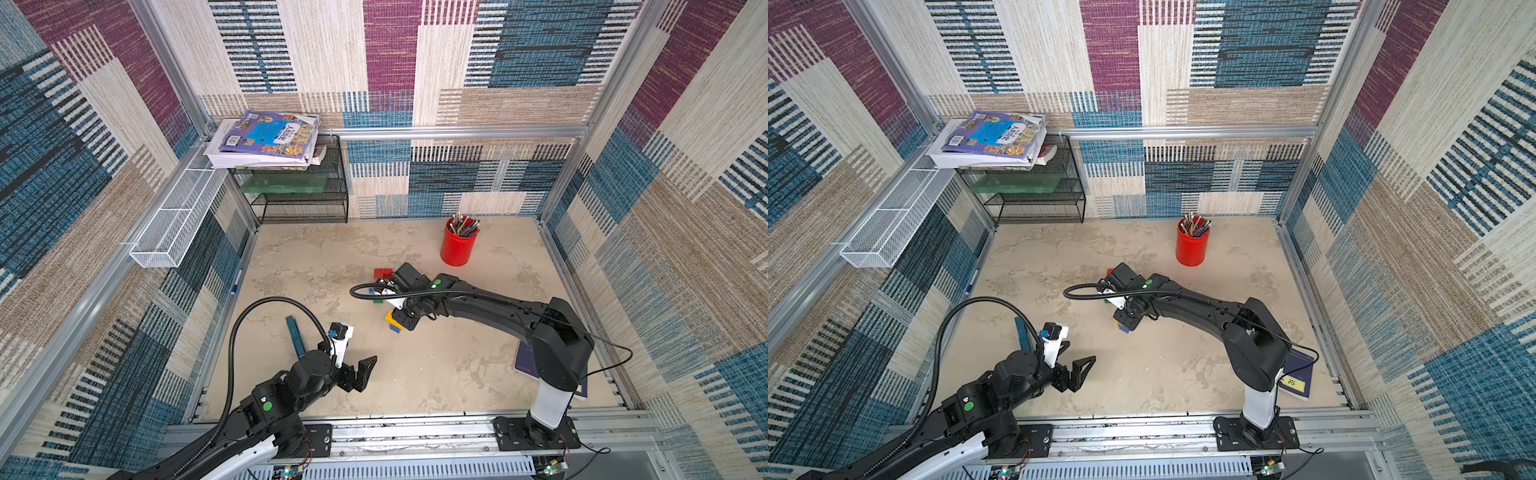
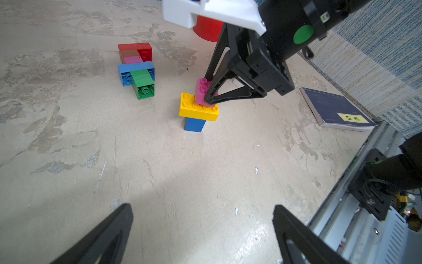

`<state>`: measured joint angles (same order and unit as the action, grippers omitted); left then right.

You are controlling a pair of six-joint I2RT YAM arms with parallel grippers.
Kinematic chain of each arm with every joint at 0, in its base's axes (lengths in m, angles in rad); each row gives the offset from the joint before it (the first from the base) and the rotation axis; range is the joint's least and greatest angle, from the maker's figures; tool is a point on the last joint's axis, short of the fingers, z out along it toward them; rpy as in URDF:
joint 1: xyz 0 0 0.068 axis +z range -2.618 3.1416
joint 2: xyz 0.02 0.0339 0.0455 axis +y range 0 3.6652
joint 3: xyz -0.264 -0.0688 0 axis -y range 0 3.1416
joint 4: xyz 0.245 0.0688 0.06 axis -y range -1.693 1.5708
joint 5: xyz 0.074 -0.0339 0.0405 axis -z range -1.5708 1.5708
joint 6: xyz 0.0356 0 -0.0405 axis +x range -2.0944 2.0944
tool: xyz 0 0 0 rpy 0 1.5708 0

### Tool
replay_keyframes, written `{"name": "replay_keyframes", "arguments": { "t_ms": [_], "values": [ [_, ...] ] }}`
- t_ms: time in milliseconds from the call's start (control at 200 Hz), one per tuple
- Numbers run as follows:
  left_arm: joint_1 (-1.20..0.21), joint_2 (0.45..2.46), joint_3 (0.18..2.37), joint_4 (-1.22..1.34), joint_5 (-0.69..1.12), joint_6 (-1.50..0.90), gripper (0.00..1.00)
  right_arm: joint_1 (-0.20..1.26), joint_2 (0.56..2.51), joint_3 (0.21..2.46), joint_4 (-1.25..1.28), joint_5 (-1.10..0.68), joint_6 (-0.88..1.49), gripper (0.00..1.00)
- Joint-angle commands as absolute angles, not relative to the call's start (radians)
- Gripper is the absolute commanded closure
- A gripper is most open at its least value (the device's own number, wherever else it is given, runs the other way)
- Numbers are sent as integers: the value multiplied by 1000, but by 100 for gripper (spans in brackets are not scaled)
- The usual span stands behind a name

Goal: Assemble the letter f with lego
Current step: Assemble the lego brick with the lego brick.

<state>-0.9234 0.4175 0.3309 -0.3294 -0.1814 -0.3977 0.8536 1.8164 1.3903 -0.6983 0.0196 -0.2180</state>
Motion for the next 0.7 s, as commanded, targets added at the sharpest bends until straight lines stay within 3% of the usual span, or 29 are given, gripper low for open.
{"name": "replay_keyframes", "arguments": {
  "t_ms": [0, 696],
  "values": [
    [-923, 416, 328, -322, -198, -420, 1, 854, 1826, 1403, -692, 15, -224, 73],
    [-923, 406, 323, -328, -201, -423, 1, 854, 1862, 1404, -733, -7, -232, 73]
  ]
}}
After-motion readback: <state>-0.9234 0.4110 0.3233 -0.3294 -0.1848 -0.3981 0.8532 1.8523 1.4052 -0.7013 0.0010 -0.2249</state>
